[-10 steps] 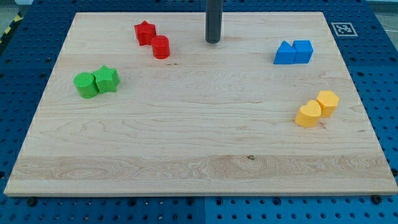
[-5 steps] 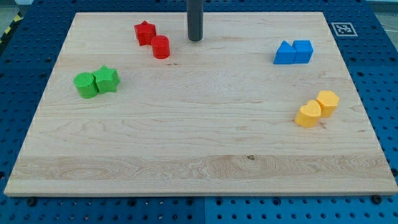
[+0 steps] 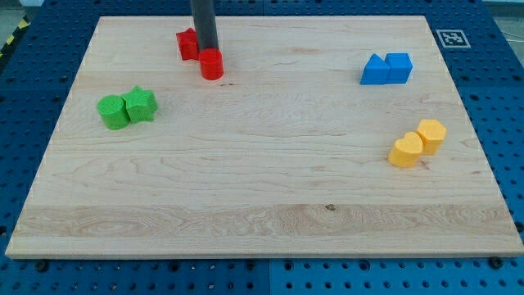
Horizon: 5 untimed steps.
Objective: Push the red star to the top left of the board
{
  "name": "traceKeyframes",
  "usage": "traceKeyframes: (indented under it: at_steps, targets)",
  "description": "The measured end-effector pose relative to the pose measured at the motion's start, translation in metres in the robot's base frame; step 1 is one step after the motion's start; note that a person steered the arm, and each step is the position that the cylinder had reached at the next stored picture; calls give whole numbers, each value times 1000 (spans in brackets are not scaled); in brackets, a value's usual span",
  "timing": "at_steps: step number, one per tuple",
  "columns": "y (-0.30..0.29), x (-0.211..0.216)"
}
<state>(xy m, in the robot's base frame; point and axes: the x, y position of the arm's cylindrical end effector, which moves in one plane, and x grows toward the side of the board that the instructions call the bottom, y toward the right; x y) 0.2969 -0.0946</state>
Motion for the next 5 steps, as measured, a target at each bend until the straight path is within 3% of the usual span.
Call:
traceKeyframes:
  at_steps: [3,5]
  targets:
    - [-64,-21]
    - [-50,-16]
